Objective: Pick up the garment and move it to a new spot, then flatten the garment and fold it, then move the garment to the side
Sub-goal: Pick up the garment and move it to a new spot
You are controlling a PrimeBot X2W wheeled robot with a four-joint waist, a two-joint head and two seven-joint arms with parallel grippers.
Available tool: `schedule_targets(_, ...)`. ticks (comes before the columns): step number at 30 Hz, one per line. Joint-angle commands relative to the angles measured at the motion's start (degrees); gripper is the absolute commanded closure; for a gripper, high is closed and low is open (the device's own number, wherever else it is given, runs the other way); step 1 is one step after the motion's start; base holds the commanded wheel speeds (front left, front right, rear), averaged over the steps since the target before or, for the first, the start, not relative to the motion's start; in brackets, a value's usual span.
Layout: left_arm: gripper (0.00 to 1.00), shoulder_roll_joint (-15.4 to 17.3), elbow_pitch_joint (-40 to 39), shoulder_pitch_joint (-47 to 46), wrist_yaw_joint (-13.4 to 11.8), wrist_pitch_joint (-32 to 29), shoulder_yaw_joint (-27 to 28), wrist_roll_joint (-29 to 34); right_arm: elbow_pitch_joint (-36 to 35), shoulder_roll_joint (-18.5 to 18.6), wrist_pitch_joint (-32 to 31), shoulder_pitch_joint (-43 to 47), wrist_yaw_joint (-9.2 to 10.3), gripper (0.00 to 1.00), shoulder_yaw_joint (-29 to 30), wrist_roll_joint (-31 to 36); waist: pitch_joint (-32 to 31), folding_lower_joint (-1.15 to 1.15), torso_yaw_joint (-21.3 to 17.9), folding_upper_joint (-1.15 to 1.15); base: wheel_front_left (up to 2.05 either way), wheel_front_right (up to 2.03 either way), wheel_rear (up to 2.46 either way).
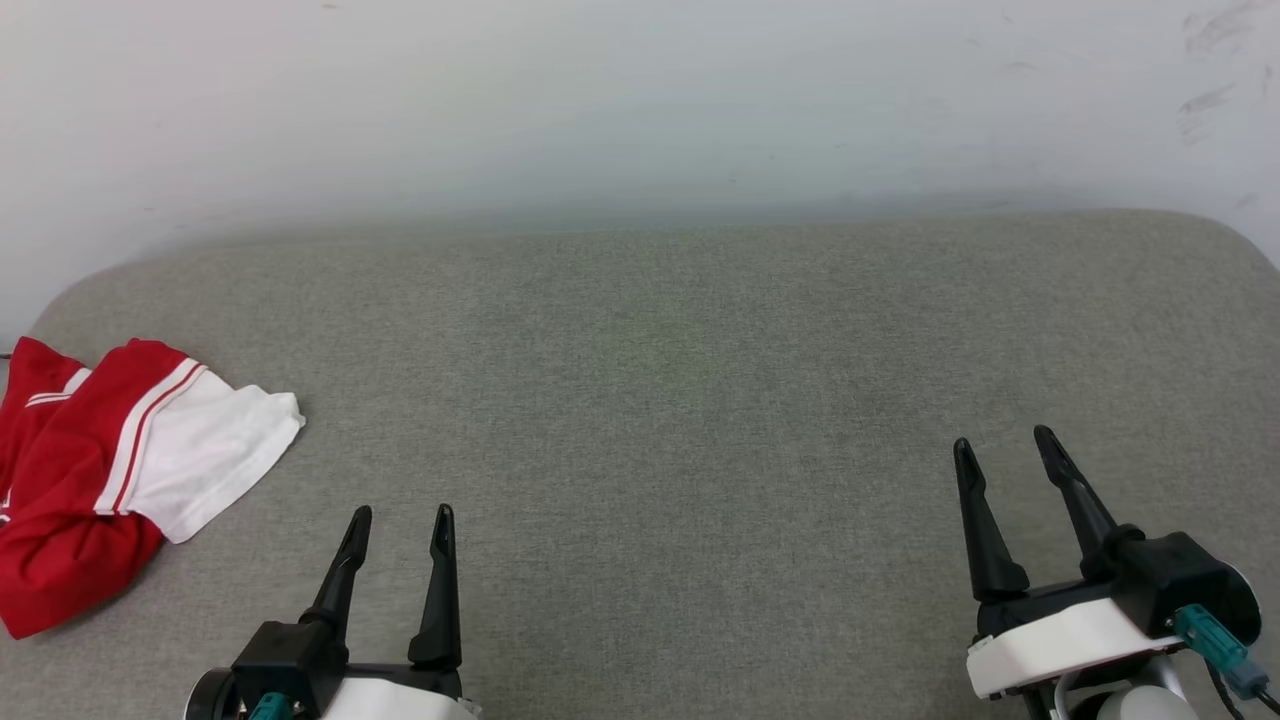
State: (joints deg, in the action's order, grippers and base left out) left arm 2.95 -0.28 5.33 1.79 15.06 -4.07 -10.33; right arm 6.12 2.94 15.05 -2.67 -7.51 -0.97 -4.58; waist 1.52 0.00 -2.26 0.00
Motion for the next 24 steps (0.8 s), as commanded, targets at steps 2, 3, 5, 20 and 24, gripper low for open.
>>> schedule_targets(2, 0.0, -0.1, 0.08, -0.07, -0.18, 0.17, 0.2, -0.47, 0.23, -0.11, 0.2, 0.39, 0.04, 0.0, -0.47, -0.61, -0.15, 0.0, 0.47, 0.0, 0.0, 0.0, 0.0)
schedule_targets(3, 0.0, -0.1, 0.19, -0.07, -0.1, 0.17, 0.26, -0.44, 0.25, -0.11, 0.2, 0.48, 0.04, 0.0, -0.63, -0.74, -0.22, 0.0, 0.73, 0.0, 0.0, 0.0, 0.0)
schedule_targets(5, 0.0, -0.1, 0.33, 0.07, 0.06, 0.17, 0.46, -0.48, 0.3, -0.11, 0.2, 0.62, 0.04, 0.0, -1.08, -1.2, -0.36, 0.0, 1.34, 0.0, 0.0, 0.0, 0.0)
schedule_targets(20, 0.0, -0.1, 1.16, 1.61, 0.42, 0.17, 1.96, 0.54, 1.41, -0.11, 0.18, 2.44, 0.04, 0.0, -5.91, -2.79, -2.23, 0.0, 10.43, 0.0, 0.0, 0.0, 0.0)
schedule_targets(24, 0.0, -0.09, 1.28, 2.38, 0.59, 0.17, 2.29, 0.82, 1.78, -0.11, 0.17, 3.09, 0.04, 0.0, -6.9, -3.08, -2.96, 0.0, 13.53, 0.0, 0.0, 0.0, 0.0)
